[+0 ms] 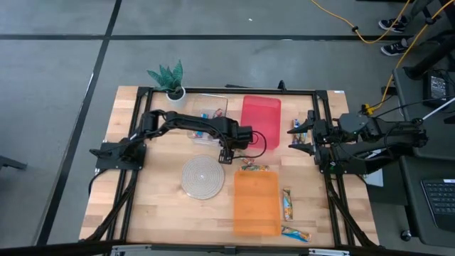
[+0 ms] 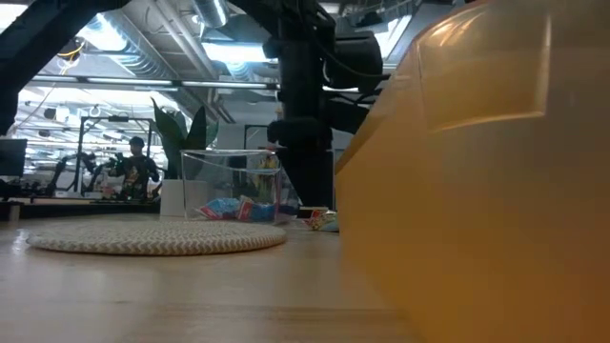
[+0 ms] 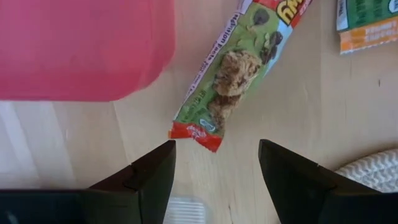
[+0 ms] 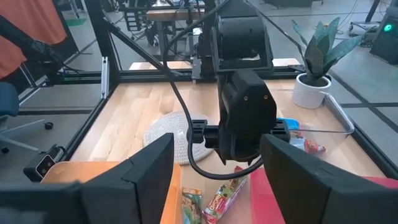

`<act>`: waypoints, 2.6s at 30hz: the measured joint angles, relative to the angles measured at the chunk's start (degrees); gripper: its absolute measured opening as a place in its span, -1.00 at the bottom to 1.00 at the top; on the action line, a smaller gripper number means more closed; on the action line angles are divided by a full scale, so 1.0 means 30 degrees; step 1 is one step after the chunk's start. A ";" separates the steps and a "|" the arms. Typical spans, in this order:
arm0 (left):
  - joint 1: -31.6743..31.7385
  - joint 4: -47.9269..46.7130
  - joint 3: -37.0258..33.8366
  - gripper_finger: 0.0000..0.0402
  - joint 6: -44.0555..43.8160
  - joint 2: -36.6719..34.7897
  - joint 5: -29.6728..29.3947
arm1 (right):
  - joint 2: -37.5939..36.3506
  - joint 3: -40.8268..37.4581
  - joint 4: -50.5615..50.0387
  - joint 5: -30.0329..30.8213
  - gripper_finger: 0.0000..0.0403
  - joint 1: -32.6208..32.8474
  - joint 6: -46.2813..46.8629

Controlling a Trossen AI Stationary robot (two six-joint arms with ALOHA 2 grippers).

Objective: Pick and place Granola Bars by type
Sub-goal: Put the red granola bar into the transparent bin

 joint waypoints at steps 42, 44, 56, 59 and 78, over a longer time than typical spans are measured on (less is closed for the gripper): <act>-0.0517 0.2491 -0.0787 -0.18 0.0472 0.0734 -0.1051 | -0.0004 0.0000 -0.0080 0.0004 0.20 0.0004 0.0026; -0.0517 0.2608 -0.0787 -0.28 0.0472 0.0734 -0.1057 | -0.0004 0.0000 -0.0078 0.0004 0.20 0.0007 0.0028; -0.0517 0.2610 -0.0787 -0.89 -0.0010 0.0734 -0.0904 | -0.0004 -0.0002 -0.0077 0.0004 0.20 0.0005 0.0029; -0.0517 0.2590 -0.0787 -0.98 -0.0033 0.0734 -0.0818 | -0.0004 0.0000 -0.0077 0.0004 0.20 0.0000 0.0029; -0.1249 0.0118 -0.0026 -0.98 -0.0673 -0.0344 -0.0326 | 0.0004 -0.0003 -0.0069 0.0012 0.20 0.0000 -0.0096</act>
